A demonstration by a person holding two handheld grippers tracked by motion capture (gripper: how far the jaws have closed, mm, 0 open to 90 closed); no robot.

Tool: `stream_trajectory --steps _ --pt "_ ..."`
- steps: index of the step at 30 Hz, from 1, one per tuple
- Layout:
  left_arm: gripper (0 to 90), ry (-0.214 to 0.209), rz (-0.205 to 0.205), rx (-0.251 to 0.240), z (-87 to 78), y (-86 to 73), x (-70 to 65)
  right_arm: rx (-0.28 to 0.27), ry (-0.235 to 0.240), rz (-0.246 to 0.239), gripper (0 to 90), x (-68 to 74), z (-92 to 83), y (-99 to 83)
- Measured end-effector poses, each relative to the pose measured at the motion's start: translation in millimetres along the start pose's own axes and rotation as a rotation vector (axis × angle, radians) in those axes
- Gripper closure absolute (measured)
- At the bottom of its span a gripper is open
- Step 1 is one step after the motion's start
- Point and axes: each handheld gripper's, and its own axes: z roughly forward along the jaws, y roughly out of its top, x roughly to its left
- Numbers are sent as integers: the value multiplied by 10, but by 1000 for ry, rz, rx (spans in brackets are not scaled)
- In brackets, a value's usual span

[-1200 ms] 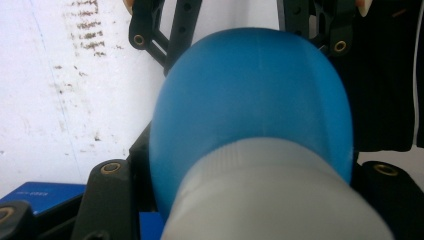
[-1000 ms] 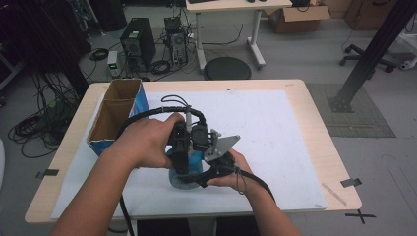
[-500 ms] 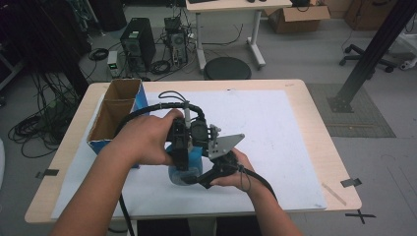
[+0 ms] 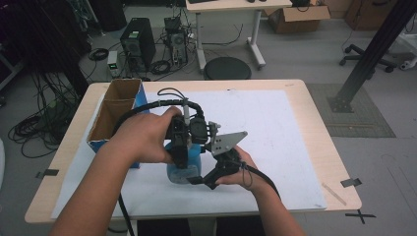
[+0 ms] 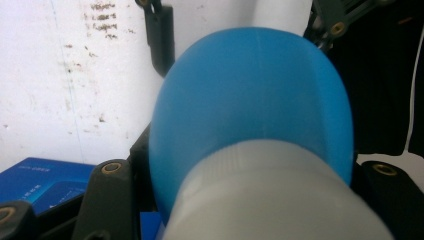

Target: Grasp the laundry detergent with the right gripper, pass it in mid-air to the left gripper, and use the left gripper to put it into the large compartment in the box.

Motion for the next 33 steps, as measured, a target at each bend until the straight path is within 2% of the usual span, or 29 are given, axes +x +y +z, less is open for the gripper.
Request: stream_trajectory --steps 1,5,7,10,11,12,14,15,16,17,19,22,26,30,32,33 --pt "397 0 -4 0 -7 -3 11 4 -17 1 37 2 -6 1" --pt "397 5 -39 -4 -51 -31 51 15 -3 3 10 11 -65 0" --pt "397 0 -77 -8 -90 -60 93 19 -2 3 4 22 -135 0" --pt "396 -8 -156 -28 -162 -128 169 20 -34 -4 1 25 -314 11" --pt "396 -8 -156 -28 -162 -128 169 22 -41 -6 1 22 -366 15" --pt "396 -22 -257 -46 -229 -187 251 32 -55 -10 0 16 -451 23" --pt "396 -23 -333 -59 -289 -235 315 60 -86 -24 1 5 -578 34" --pt "396 -23 -333 -59 -289 -235 315 75 -99 -25 1 -2 -639 37" --pt "396 -20 -373 -59 -317 -256 352 75 -99 -25 1 -2 -639 37" --pt "396 -4 -439 -49 -361 -295 413 116 -130 -22 1 -25 -763 37" --pt "396 12 -501 -35 -405 -329 474 154 -158 -19 2 -38 -847 40" --pt "395 16 -576 -32 -482 -407 576 224 -203 -23 7 -54 -973 54" --pt "395 -10 -681 -64 -591 -560 733 284 -243 -32 10 -70 -1121 74" --pt "395 1 -779 -102 -728 -694 844 353 -269 -41 11 -73 -1219 81" --pt "395 6 -816 -117 -829 -769 894 391 -276 -45 15 -74 -1252 86" --pt "395 6 -816 -117 -829 -769 894 391 -276 -45 15 -74 -1252 86"
